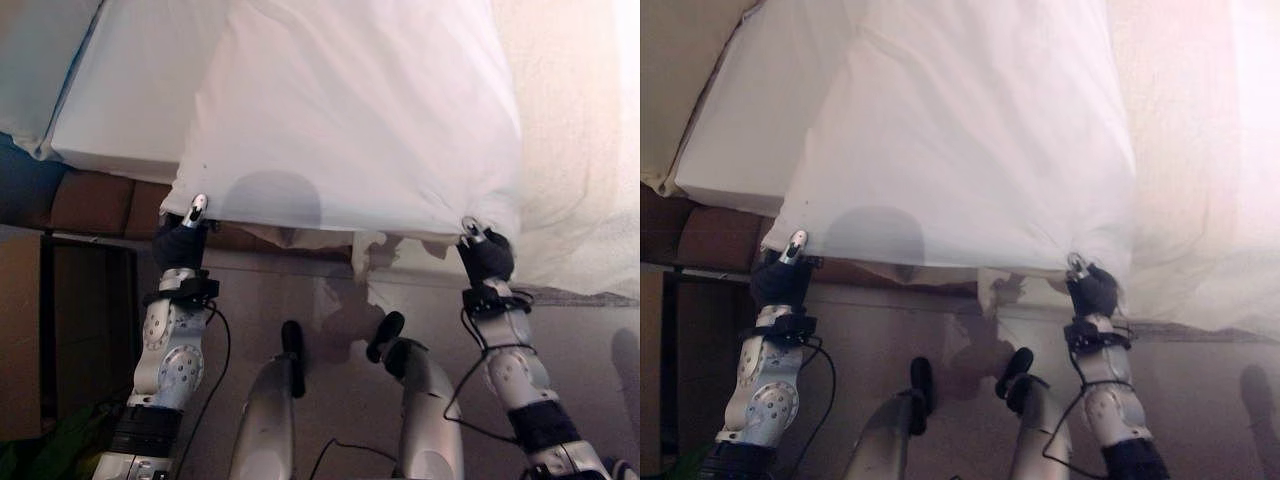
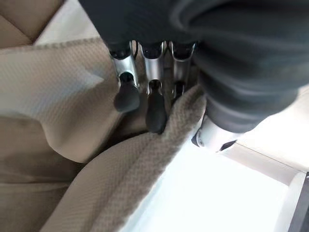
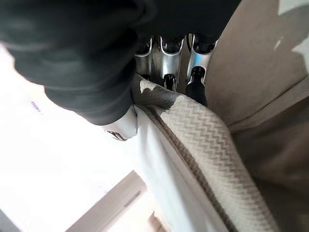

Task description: Make the bed

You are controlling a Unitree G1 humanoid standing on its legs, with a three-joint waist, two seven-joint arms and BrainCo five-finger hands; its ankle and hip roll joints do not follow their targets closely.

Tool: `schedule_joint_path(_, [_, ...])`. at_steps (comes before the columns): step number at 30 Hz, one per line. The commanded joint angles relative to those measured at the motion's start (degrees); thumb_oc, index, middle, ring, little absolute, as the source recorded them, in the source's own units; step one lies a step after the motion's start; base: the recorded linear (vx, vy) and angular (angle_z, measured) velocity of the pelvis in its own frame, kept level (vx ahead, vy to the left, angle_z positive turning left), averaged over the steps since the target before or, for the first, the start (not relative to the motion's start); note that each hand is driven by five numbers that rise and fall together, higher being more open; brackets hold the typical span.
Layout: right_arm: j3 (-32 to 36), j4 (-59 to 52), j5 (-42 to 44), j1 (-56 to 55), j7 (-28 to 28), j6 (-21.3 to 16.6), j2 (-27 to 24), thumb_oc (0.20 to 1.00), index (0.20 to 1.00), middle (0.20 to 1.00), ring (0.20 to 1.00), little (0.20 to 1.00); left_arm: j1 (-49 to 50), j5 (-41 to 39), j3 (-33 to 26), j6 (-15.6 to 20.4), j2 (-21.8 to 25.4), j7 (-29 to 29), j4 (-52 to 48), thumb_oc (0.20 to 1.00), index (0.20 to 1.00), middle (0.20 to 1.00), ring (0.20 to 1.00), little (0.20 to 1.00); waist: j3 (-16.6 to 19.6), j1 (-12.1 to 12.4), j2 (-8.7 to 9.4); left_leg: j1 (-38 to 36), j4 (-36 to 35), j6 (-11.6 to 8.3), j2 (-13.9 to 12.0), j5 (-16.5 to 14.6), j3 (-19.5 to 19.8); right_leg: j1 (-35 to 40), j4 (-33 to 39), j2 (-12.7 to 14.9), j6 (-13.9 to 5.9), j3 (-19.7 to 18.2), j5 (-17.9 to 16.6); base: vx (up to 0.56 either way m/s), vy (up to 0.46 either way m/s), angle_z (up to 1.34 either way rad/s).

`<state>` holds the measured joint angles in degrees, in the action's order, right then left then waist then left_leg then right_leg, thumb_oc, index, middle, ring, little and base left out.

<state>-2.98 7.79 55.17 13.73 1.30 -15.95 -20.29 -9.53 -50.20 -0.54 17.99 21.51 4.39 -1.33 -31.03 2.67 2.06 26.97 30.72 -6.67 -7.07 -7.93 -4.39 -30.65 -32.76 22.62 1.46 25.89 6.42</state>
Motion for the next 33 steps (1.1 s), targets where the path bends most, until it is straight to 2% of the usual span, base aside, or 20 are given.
schedule_joint_path(1, [9.6, -0.4, 1.9, -5.3, 2.9, -4.9, -3.9, 0.200, 0.200, 0.200, 0.200, 0.200, 1.1, -1.4, -11.3, 8.7, 2.4, 2.4, -5.5, 0.200, 0.200, 0.200, 0.200, 0.200, 1.2, 0.5, -1.55, -3.9, -13.8, -1.23, -6.8, 6.9, 3.7, 0.5, 5.5, 2.2, -11.19, -3.5, -6.4, 0.01, 0.331, 0.27])
schedule_joint_path(2, [9.6, -0.5, 1.9, -5.4, 2.9, -4.8, -3.9, 0.200, 0.200, 0.200, 0.200, 0.200, 1.1, -1.4, -11.3, 8.7, 2.3, 2.4, -5.4, 0.200, 0.200, 0.200, 0.200, 0.200, 1.2, 0.4, -1.53, -4.3, -14.3, -1.18, -6.6, 7.2, 3.7, 0.7, 5.6, 2.4, -11.32, -3.5, -6.5, 0.00, 0.487, 0.20])
schedule_joint_path(3, [9.9, -1.0, 1.4, -6.7, 2.9, -4.1, -4.6, 0.200, 0.200, 0.200, 0.200, 0.200, 1.0, -1.2, -10.9, 8.2, 2.2, 2.1, -5.4, 0.200, 0.200, 0.200, 0.200, 0.200, 1.2, -0.8, -2.07, -7.7, -19.7, -1.72, -5.2, 6.7, 3.7, 1.4, 5.2, 5.6, -13.15, -4.7, -9.4, 0.00, 0.364, 0.02])
schedule_joint_path(4, [10.0, -1.1, 1.3, -6.8, 2.9, -4.0, -4.7, 0.200, 0.200, 0.200, 0.200, 0.200, 1.1, -1.2, -10.9, 8.2, 2.1, 2.1, -5.4, 0.200, 0.200, 0.200, 0.200, 0.200, 1.2, -0.8, -1.94, -8.1, -20.2, -1.60, -4.9, 7.0, 3.6, 1.5, 5.2, 5.9, -13.37, -4.8, -9.5, -0.09, 0.530, -0.04])
schedule_joint_path(5, [12.1, -1.1, 0.8, -8.5, 3.0, -3.7, -5.4, 0.200, 0.200, 0.200, 0.200, 0.200, -0.1, -0.3, -9.3, 7.5, 2.8, 1.3, -5.1, 0.200, 0.200, 0.200, 0.200, 0.200, 1.2, -1.4, -1.63, -5.8, -16.4, -1.34, -1.3, 5.9, 3.5, 2.9, 7.9, 9.9, -14.65, -4.8, -13.2, -0.10, 0.265, 0.10])
schedule_joint_path(6, [12.7, -1.4, -0.1, -9.1, 3.5, -3.8, -5.3, 0.200, 0.200, 0.200, 0.200, 0.200, -0.6, -0.3, -8.3, 7.1, 3.2, 0.6, -5.3, 0.200, 0.200, 0.200, 0.200, 0.200, 1.2, -2.1, -1.50, -3.9, -14.1, -1.06, 0.4, 4.7, 3.8, 4.0, 9.3, 11.4, -14.98, -4.9, -14.2, -0.10, 0.269, 0.38])
schedule_joint_path(7, [12.8, -1.6, -0.2, -9.2, 3.6, -3.7, -5.3, 0.200, 0.200, 0.200, 0.200, 0.200, -0.6, -0.3, -8.2, 7.1, 3.2, 0.5, -5.3, 0.200, 0.200, 0.200, 0.200, 0.200, 1.2, -2.2, -1.52, -3.6, -13.7, -0.93, 0.6, 4.5, 4.0, 4.2, 9.5, 11.6, -15.04, -4.6, -14.4, -0.02, 0.340, 0.99])
schedule_joint_path(8, [14.0, -1.8, -1.0, -9.6, 4.1, -3.4, -5.0, 0.200, 0.200, 0.200, 0.200, 0.200, -1.2, 0.6, -7.4, 6.5, 4.3, -0.7, -4.4, 0.200, 0.200, 0.200, 0.200, 0.200, 1.2, -3.0, -1.97, -2.4, -12.2, 0.26, 3.6, 3.4, 4.5, 5.8, 10.5, 12.9, -14.93, -5.4, -13.8, 0.00, 0.362, 1.10])
schedule_joint_path(11, [14.1, -2.3, -0.9, -9.9, 3.9, -4.1, -2.8, 0.200, 0.200, 0.200, 0.200, 0.200, -1.1, 0.8, -7.8, 6.2, 5.3, -0.3, -3.0, 0.200, 0.200, 0.200, 0.200, 0.200, 1.2, -3.8, -1.82, -2.9, -11.9, 2.55, 6.5, 3.2, 4.0, 5.6, 5.0, 13.1, -14.78, -5.5, -14.0, 0.03, 0.295, 0.86])
schedule_joint_path(12, [14.1, -2.3, -0.9, -9.8, 3.9, -4.1, -2.8, 0.200, 0.200, 0.200, 0.200, 0.200, -1.1, 0.8, -7.8, 6.2, 5.3, -0.3, -3.0, 0.200, 0.200, 0.200, 0.200, 0.200, 1.2, -3.8, -1.77, -2.9, -11.8, 2.55, 6.5, 3.1, 4.0, 5.5, 4.9, 13.2, -14.79, -5.6, -14.0, -0.03, 0.294, 0.28])
schedule_joint_path(13, [13.3, -1.7, -1.2, -9.3, 3.3, -3.6, -2.3, 0.200, 0.200, 0.200, 0.200, 0.200, -0.4, 1.0, -8.7, 6.1, 6.6, -0.3, -3.4, 0.200, 0.200, 0.200, 0.200, 0.200, 1.2, -3.2, -1.49, -3.5, -11.9, 3.57, 6.6, 2.6, 0.9, 5.3, 1.9, 12.1, -14.68, -1.2, -13.8, -0.06, 0.281, 0.00])
schedule_joint_path(14, [12.6, -1.4, -1.3, -9.0, 3.1, -3.7, -2.4, 0.200, 0.200, 0.200, 0.200, 0.200, -0.3, 1.3, -9.0, 6.2, 6.9, -0.2, -3.9, 0.200, 0.200, 0.200, 0.200, 0.200, 1.2, -2.7, -1.39, -3.3, -12.0, 3.79, 6.6, 2.5, -0.3, 5.3, 1.8, 11.2, -14.74, 0.3, -13.6, -0.09, 0.351, -0.35])
schedule_joint_path(15, [12.2, -1.2, -0.7, -8.5, 2.8, -3.6, -1.8, 0.200, 0.200, 0.200, 0.200, 0.200, -0.3, 1.3, -9.3, 6.0, 6.8, -0.2, -4.3, 0.200, 0.200, 0.200, 0.200, 0.200, 1.2, -2.2, -1.24, -3.4, -12.4, 3.87, 6.6, 2.6, -0.9, 5.3, 2.5, 9.5, -14.36, 1.6, -11.8, -0.05, 0.130, -0.50])
schedule_joint_path(17, [12.0, -1.5, 0.0, -8.8, 1.7, -3.6, -1.1, 0.200, 0.200, 0.200, 0.200, 0.200, 0.0, 0.9, -9.8, 6.0, 6.3, -0.4, -4.4, 0.200, 0.200, 0.200, 0.200, 0.200, 1.2, -1.2, -0.96, -3.6, -13.3, 3.39, 6.0, 3.0, -2.0, 4.3, 5.3, 8.1, -13.62, 3.0, -11.1, -0.05, 0.059, -0.73])
schedule_joint_path(19, [11.5, -1.5, 0.2, -8.6, 1.2, -3.7, -1.2, 0.200, 0.200, 0.200, 0.200, 0.200, 0.5, 0.7, -10.2, 6.0, 6.0, -0.6, -4.5, 0.200, 0.200, 0.200, 0.200, 0.200, 1.2, -0.5, -1.27, -4.0, -13.6, 2.89, 5.2, 2.9, -2.6, 4.6, 6.9, 7.4, -13.87, 3.1, -11.5, -0.04, -0.012, -0.54])
schedule_joint_path(20, [10.6, -0.7, 0.2, -7.7, 1.2, -3.6, -1.9, 0.200, 0.200, 0.200, 0.200, 0.200, 1.8, 0.0, -10.2, 6.5, 5.4, -0.6, -5.2, 0.200, 0.200, 0.200, 0.200, 0.200, 1.2, -0.4, -1.87, -3.0, -13.7, 2.42, 3.9, 3.6, -3.2, 2.5, 6.8, 6.6, -14.10, 1.7, -12.2, -0.06, -0.015, -0.31])
schedule_joint_path(24, [9.3, 0.2, -0.4, -7.3, 1.2, -3.0, -2.8, 0.200, 0.200, 0.200, 0.200, 0.200, 3.9, -0.6, -10.1, 6.3, 4.5, -0.6, -5.2, 0.200, 0.200, 0.200, 0.200, 0.200, 1.2, 0.3, -1.55, -2.2, -13.2, 2.19, 2.5, 4.0, -4.8, 2.2, 7.9, 6.1, -13.57, 2.4, -12.0, -0.02, -0.031, -0.38])
schedule_joint_path(28, [8.7, 4.5, -5.4, -9.2, 1.9, -1.4, -5.2, 0.200, 0.200, 0.200, 0.200, 0.200, 7.5, 2.8, -8.0, 4.5, 3.7, -1.2, -1.4, 0.200, 0.200, 0.200, 0.200, 0.200, 1.2, -0.5, -1.67, 0.4, -12.8, 1.21, 1.0, 5.4, -5.1, 0.8, 8.4, 5.2, -12.70, 2.8, -11.1, -0.02, -0.068, -0.12])
schedule_joint_path(33, [7.1, 9.0, -8.7, -8.9, 2.3, -0.5, -5.2, 0.200, 0.200, 0.200, 0.200, 0.200, 7.1, 6.3, -6.0, 3.9, 4.2, -1.0, 5.8, 0.200, 0.200, 0.200, 0.200, 0.200, 1.2, -1.3, -1.37, 3.4, -11.6, 0.91, 0.3, 5.4, -5.2, -2.3, 7.2, 5.2, -12.31, 1.9, -10.7, -0.03, -0.043, -0.02])
